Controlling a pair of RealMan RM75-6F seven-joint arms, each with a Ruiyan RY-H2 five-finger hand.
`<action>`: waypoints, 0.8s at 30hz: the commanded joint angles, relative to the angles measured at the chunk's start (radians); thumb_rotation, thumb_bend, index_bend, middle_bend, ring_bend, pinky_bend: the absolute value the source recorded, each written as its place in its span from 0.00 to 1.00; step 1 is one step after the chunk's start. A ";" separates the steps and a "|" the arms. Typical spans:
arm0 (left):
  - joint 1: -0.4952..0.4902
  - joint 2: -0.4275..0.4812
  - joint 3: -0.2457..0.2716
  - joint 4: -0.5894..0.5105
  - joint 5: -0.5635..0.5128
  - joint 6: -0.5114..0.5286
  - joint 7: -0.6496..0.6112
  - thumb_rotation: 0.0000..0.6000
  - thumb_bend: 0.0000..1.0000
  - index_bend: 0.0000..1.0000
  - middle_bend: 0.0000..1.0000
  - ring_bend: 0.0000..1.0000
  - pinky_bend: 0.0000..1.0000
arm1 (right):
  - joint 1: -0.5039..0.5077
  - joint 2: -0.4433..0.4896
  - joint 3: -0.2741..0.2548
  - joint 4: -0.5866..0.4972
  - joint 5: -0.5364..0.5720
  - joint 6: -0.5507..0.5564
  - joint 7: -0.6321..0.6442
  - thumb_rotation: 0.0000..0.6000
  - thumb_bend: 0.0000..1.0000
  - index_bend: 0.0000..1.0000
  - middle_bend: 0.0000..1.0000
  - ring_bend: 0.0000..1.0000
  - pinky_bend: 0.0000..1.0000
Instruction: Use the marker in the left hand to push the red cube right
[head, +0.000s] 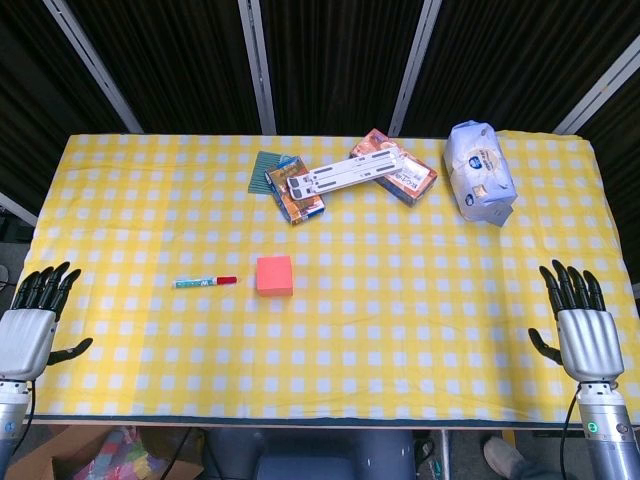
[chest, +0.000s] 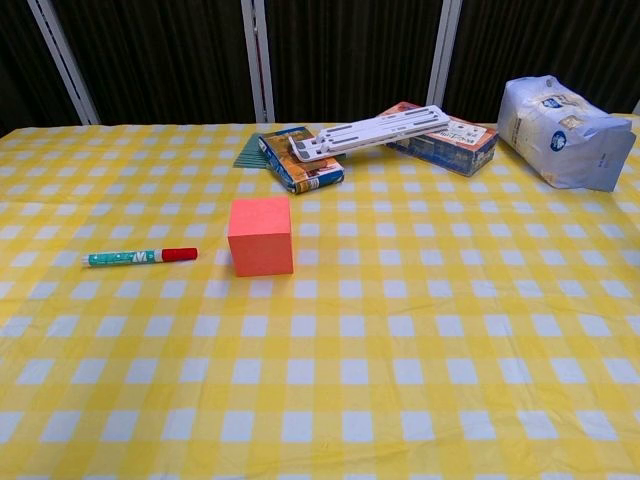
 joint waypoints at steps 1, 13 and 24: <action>0.000 0.000 0.001 0.000 0.000 -0.001 0.001 1.00 0.00 0.00 0.00 0.00 0.02 | 0.000 0.000 0.000 0.000 0.000 0.001 0.001 1.00 0.32 0.00 0.00 0.00 0.00; 0.004 0.007 0.005 -0.013 -0.007 -0.005 0.017 1.00 0.00 0.00 0.00 0.00 0.02 | -0.003 0.003 -0.003 -0.004 -0.005 0.001 0.003 1.00 0.32 0.00 0.00 0.00 0.00; -0.029 0.030 -0.027 -0.064 -0.084 -0.085 -0.012 1.00 0.00 0.00 0.00 0.00 0.03 | -0.004 0.003 -0.001 -0.007 0.001 0.000 0.011 1.00 0.32 0.00 0.00 0.00 0.00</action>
